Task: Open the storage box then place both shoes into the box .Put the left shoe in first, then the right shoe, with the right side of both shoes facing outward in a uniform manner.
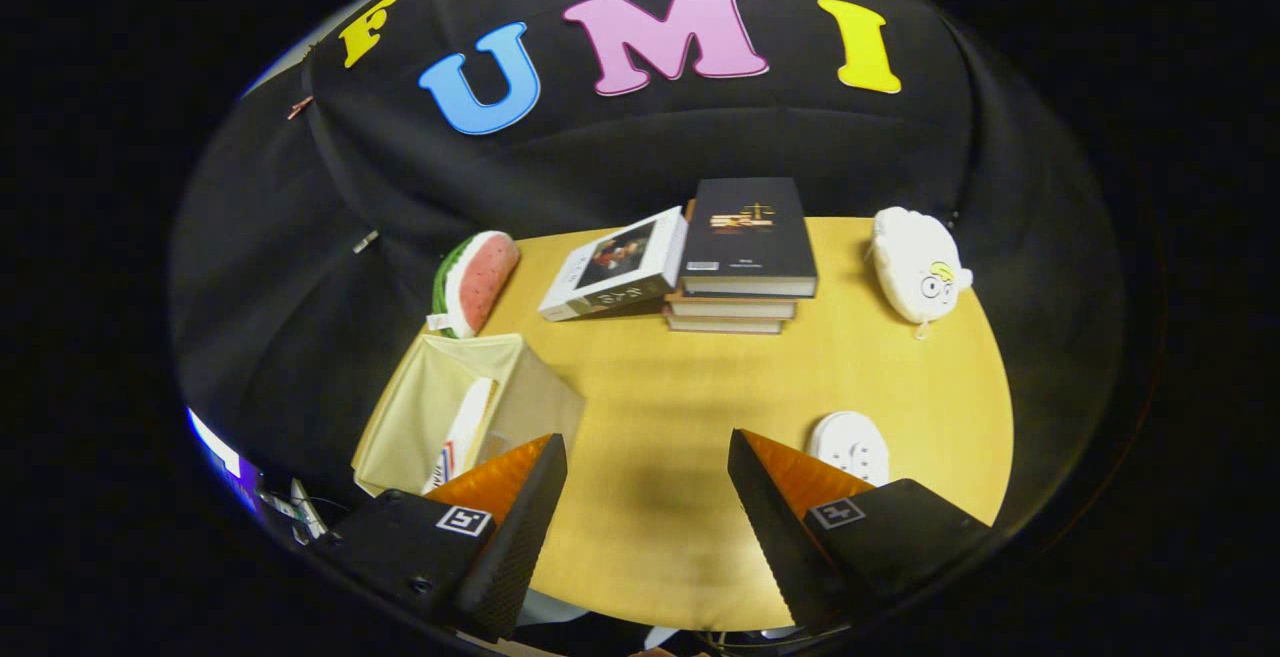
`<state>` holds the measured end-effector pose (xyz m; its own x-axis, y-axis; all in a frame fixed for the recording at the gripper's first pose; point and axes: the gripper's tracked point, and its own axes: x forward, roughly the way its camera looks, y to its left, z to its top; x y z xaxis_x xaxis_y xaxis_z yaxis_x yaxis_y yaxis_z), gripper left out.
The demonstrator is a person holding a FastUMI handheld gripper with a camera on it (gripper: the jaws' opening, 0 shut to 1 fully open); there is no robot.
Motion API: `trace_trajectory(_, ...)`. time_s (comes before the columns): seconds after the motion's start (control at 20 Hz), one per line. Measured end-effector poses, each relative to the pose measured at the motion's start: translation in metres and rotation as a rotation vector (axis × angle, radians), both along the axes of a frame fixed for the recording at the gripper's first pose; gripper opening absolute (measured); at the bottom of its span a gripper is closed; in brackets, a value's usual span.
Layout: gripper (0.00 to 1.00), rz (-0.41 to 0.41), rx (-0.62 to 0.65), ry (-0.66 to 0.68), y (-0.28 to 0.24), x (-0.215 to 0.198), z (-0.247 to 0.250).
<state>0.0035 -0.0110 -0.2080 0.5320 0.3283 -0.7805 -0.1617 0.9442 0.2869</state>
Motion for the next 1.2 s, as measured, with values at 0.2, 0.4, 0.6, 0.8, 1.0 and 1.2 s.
trace_trajectory(0.2,0.99,0.004,-0.127,0.040,-0.084,-0.011,-0.041)
trace_trajectory(0.4,0.99,0.017,-0.185,0.130,-0.145,-0.030,-0.080)
trace_trajectory(0.6,0.99,0.059,-0.216,0.234,-0.180,-0.048,-0.121)
trace_trajectory(0.8,0.99,0.080,-0.200,0.306,-0.185,-0.058,-0.153)
trace_trajectory(1.0,0.99,0.098,-0.176,0.367,-0.176,-0.058,-0.175)
trace_trajectory(1.2,0.98,0.086,-0.104,0.409,-0.169,-0.059,-0.176)
